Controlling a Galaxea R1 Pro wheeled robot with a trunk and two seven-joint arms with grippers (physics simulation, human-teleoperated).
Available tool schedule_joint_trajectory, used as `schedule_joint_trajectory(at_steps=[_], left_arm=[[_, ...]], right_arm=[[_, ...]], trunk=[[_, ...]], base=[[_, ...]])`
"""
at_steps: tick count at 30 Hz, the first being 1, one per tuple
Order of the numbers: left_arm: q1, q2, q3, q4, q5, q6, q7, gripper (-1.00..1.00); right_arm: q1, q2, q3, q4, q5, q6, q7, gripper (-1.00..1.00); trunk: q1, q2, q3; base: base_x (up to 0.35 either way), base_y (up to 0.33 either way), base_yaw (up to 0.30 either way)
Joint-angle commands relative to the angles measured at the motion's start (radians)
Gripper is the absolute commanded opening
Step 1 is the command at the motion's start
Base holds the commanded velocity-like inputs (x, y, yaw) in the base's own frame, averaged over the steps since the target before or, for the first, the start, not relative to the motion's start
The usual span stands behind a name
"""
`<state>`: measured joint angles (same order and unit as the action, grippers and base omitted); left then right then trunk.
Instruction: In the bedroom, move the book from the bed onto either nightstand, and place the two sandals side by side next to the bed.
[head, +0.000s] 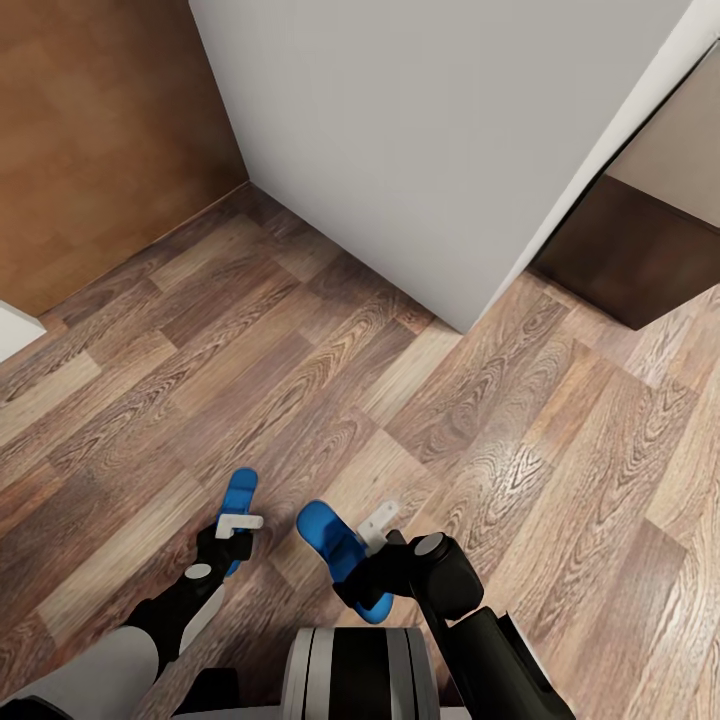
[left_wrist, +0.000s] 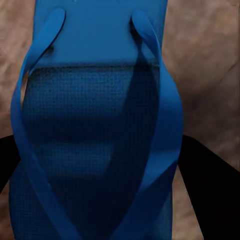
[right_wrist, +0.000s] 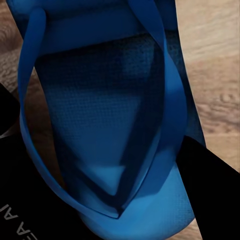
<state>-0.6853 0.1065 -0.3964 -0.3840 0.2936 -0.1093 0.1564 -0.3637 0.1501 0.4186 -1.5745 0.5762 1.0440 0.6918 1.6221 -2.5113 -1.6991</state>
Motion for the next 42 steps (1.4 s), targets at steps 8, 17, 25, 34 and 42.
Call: schedule_joint_trajectory(at_steps=[8,17,25,34,42], left_arm=[[0.0,0.001,-0.009,0.001,0.007,-0.001,0.007,-1.0],[0.0,0.001,-0.009,0.002,0.006,0.0,0.008,-1.0],[0.0,0.0,-0.009,0.004,0.007,0.002,0.008,-1.0],[0.0,-0.003,-0.007,0.007,0.006,0.004,0.008,-1.0],[0.0,-0.002,-0.007,0.011,0.007,0.008,0.008,-1.0]], right_arm=[[-0.001,0.0,0.0,-0.001,0.01,0.003,0.009,-1.0],[0.0,-0.001,-0.001,-0.001,0.007,0.003,0.01,-1.0],[-0.001,-0.003,-0.003,-0.001,0.005,0.003,0.008,-1.0],[-0.001,-0.003,-0.004,0.001,0.005,0.003,0.008,-1.0],[-0.001,-0.004,-0.005,0.001,0.004,0.003,0.006,-1.0]], trunk=[[-0.004,0.002,0.031],[-0.008,0.004,0.065],[-0.011,0.006,0.096],[-0.015,0.008,0.131],[-0.019,0.01,0.162]], base=[[0.0,0.0,0.0],[0.0,0.0,0.0],[0.0,0.0,0.0],[0.0,0.0,0.0],[0.0,0.0,0.0]])
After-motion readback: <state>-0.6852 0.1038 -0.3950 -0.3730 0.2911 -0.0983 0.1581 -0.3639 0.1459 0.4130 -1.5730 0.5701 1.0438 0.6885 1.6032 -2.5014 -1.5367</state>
